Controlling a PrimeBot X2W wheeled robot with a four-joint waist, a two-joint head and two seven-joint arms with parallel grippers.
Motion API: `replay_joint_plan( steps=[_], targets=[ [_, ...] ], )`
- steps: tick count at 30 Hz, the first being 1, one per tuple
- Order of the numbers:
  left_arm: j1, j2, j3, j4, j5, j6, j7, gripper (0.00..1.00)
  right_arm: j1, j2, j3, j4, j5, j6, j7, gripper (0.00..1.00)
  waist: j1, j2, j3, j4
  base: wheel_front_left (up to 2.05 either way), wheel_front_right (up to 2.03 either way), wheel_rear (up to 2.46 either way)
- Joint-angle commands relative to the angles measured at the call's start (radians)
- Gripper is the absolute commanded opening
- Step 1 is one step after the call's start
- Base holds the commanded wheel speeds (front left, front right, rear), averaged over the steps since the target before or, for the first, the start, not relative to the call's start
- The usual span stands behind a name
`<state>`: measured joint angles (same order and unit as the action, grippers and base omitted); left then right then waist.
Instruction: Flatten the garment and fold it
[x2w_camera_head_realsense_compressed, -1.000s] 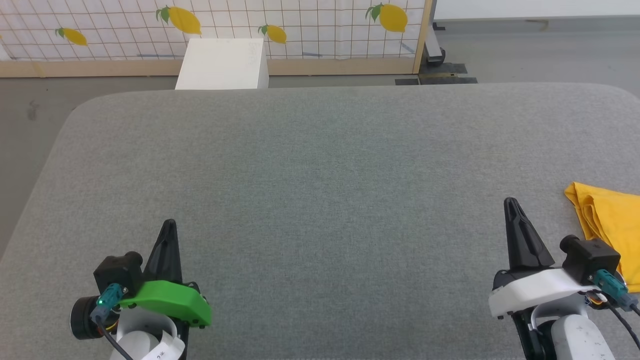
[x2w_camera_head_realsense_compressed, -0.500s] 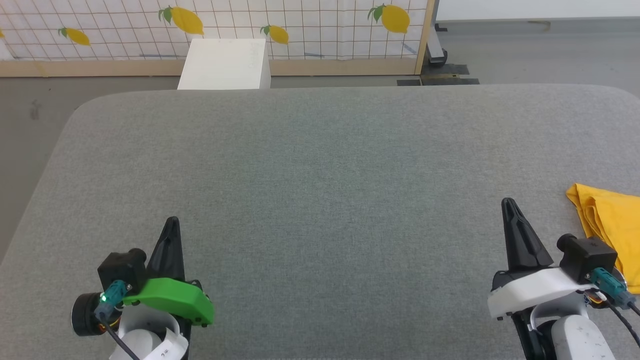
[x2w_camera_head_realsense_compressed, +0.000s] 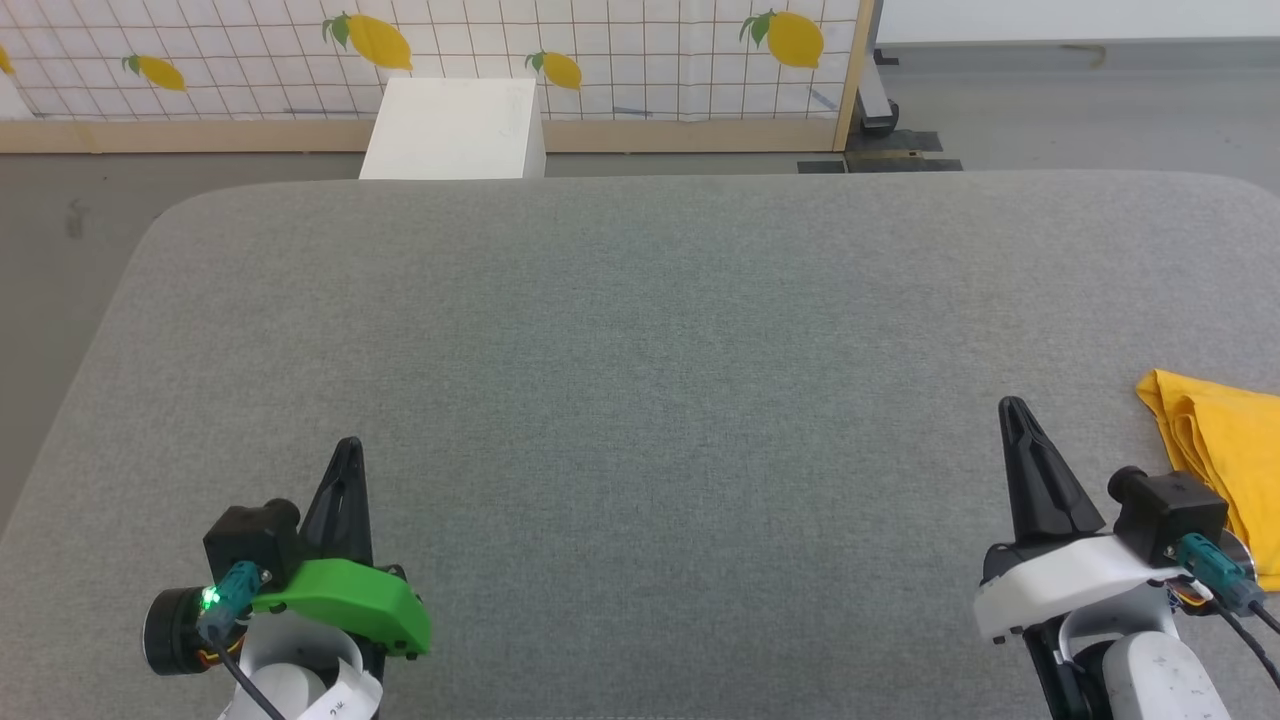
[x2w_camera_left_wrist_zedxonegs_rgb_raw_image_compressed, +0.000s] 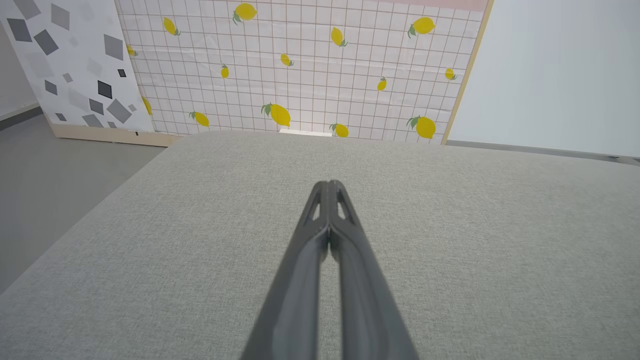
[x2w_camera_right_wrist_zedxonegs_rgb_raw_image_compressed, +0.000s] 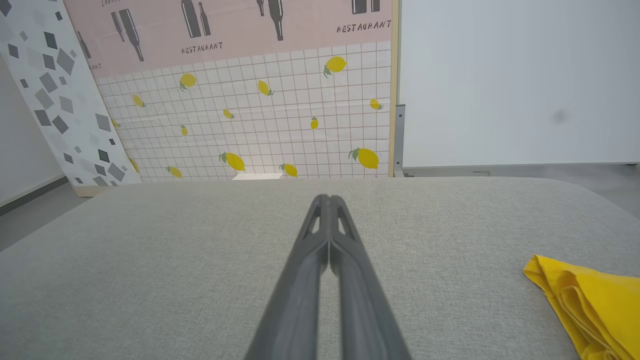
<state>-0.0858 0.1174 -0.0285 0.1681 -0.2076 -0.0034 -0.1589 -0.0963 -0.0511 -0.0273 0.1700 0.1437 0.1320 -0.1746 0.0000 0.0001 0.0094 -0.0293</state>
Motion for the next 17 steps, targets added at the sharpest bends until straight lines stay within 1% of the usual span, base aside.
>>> replay_joint_plan(
  steps=[1,17],
  targets=[
    [0.016,-0.007,0.003,-0.009,0.015,0.001,0.004,0.0,0.02,0.0,0.003,-0.01,-0.011,0.0,0.006,0.0,0.0,-0.0001,0.0,0.001,0.0,0.0,0.0],
    [0.029,-0.018,0.008,-0.039,0.051,0.002,0.033,0.0,0.034,0.0,0.007,-0.04,-0.036,-0.001,0.038,0.0,0.0,-0.0001,-0.002,0.006,0.0,0.0,0.0]
  ],
)
